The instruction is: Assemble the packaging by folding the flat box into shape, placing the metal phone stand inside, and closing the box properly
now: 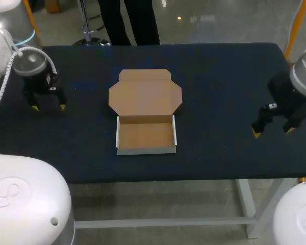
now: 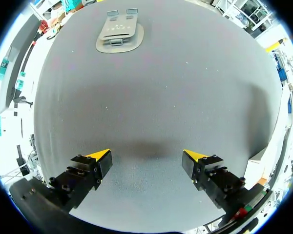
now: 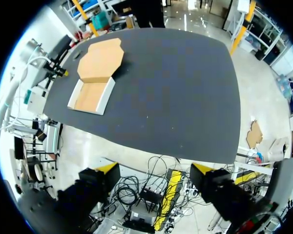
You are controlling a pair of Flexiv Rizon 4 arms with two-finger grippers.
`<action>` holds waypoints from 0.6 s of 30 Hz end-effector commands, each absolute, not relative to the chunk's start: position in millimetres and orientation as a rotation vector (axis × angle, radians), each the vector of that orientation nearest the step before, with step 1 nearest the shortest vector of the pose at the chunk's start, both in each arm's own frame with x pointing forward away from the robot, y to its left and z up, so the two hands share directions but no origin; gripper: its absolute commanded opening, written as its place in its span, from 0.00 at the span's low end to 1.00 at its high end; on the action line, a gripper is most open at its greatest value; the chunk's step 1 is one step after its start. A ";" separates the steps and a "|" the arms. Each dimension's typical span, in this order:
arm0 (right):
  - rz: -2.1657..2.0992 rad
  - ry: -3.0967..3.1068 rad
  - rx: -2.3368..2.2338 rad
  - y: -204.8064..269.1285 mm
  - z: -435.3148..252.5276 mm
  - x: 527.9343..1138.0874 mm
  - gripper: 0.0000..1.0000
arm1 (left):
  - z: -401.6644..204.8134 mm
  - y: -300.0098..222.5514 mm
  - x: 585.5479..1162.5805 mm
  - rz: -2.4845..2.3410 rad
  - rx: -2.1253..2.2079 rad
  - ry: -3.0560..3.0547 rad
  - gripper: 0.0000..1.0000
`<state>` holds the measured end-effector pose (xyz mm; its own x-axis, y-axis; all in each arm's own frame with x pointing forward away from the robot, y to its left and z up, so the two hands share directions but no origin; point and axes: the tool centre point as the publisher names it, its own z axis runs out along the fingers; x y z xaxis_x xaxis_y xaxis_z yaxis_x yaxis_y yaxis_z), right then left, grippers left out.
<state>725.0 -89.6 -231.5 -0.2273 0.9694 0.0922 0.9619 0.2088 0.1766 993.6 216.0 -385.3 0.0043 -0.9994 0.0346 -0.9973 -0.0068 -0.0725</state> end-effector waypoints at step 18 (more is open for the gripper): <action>0.377 2.361 1.895 -87.6 -233.9 716.5 1.00 | -394.8 240.5 1038.9 -0.098 -2.183 2.248 1.00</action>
